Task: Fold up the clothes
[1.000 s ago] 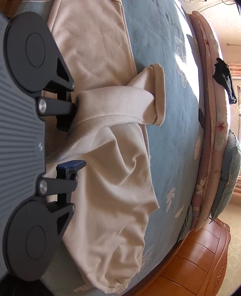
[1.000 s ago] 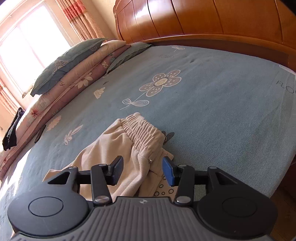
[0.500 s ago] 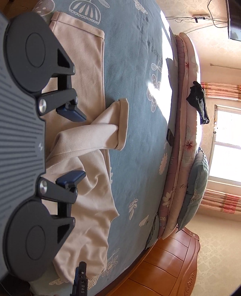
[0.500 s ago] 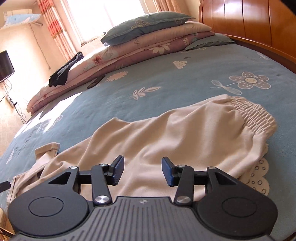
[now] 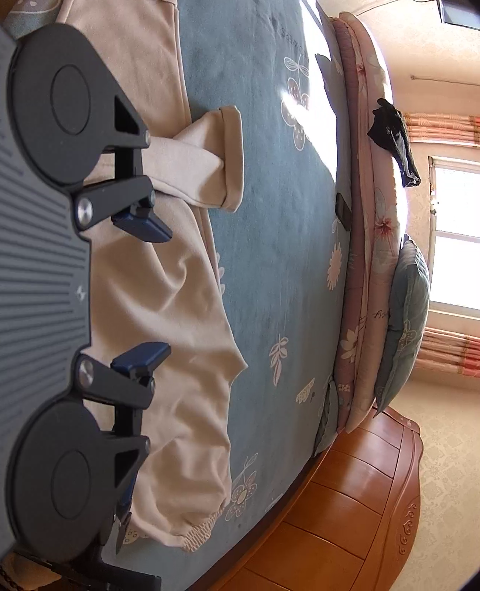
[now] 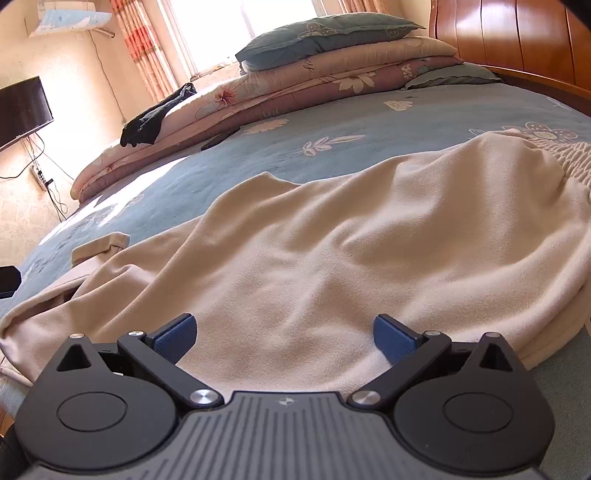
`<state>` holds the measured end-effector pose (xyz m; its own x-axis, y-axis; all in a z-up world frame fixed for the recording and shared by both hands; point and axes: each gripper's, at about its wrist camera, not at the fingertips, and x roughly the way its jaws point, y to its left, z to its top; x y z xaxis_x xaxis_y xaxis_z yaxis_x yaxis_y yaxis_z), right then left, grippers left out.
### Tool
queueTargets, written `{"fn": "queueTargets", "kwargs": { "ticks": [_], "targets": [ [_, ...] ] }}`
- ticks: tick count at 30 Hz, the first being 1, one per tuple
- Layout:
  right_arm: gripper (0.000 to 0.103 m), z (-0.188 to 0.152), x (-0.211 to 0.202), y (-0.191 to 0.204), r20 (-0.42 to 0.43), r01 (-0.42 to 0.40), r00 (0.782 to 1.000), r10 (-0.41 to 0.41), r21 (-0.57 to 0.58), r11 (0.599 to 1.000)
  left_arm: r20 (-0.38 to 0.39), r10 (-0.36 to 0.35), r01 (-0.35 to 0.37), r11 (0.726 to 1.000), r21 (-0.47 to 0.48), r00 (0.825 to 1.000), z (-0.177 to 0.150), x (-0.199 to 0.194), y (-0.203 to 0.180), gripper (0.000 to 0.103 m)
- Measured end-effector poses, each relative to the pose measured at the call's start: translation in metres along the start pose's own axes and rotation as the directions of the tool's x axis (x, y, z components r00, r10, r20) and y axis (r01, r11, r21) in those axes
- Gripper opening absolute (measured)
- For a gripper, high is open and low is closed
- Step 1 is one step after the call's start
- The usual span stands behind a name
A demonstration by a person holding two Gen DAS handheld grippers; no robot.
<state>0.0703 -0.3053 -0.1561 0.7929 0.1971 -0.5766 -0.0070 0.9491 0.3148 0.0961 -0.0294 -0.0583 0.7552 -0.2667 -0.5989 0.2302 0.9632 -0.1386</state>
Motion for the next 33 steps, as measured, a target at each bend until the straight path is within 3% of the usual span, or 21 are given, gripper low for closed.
{"fn": "queueTargets", "kwargs": {
  "ticks": [3,5,7,11,15,17,20,23,25,27,31,33],
  "targets": [
    [0.103,0.008,-0.013,-0.003,0.025,-0.006,1.0,0.006,0.011,1.0,0.027,-0.017,0.016,0.999,0.049,0.999,0.015,0.014,-0.025,0.066],
    [0.103,0.019,-0.036,-0.016,0.172,0.018,0.985,-0.028,0.06,0.998,0.029,-0.029,0.027,0.997,0.078,0.999,0.022,0.025,-0.037,0.07],
    [0.103,0.034,-0.051,-0.03,0.296,0.115,0.945,-0.14,0.1,0.988,0.009,-0.06,0.058,0.992,0.11,0.998,0.024,0.043,-0.049,0.07],
    [0.102,0.049,-0.06,-0.068,0.351,0.28,0.859,-0.371,0.286,0.917,-0.029,-0.047,0.052,0.981,0.188,0.998,0.013,0.063,-0.067,0.069],
    [0.099,0.021,-0.081,-0.104,0.369,0.25,0.832,-0.414,0.417,0.874,-0.011,-0.023,0.026,0.945,0.327,1.0,-0.003,0.06,-0.079,0.068],
    [0.092,0.013,-0.079,-0.123,0.317,0.239,0.861,-0.397,0.436,0.868,0.011,-0.034,0.026,0.896,0.443,0.999,-0.013,0.049,-0.083,0.067],
    [0.083,0.009,-0.073,-0.141,0.27,0.192,0.894,-0.358,0.49,0.85,0.038,-0.054,0.019,0.785,0.62,0.998,-0.032,0.03,-0.097,0.067],
    [0.079,0.009,-0.068,-0.142,0.262,0.108,0.923,-0.283,0.528,0.843,0.046,-0.129,0.058,0.702,0.71,0.991,-0.048,0.019,-0.113,0.067],
    [0.079,0.007,-0.067,-0.138,0.238,0.128,0.923,-0.302,0.551,0.825,0.035,-0.171,0.089,0.663,0.743,0.985,-0.057,0.02,-0.128,0.067],
    [0.079,0.002,-0.071,-0.136,0.245,0.148,0.91,-0.334,0.56,0.815,0.027,-0.205,0.11,0.622,0.775,0.978,-0.066,0.024,-0.144,0.067],
    [0.077,-0.002,-0.078,-0.142,0.215,0.163,0.915,-0.342,0.578,0.8,-0.03,-0.257,0.163,0.513,0.843,0.966,-0.086,0.038,-0.176,0.067],
    [0.07,-0.003,-0.079,-0.144,0.205,0.156,0.922,-0.329,0.581,0.799,-0.061,-0.223,0.159,0.455,0.876,0.973,-0.095,0.049,-0.188,0.058]
  ]
}}
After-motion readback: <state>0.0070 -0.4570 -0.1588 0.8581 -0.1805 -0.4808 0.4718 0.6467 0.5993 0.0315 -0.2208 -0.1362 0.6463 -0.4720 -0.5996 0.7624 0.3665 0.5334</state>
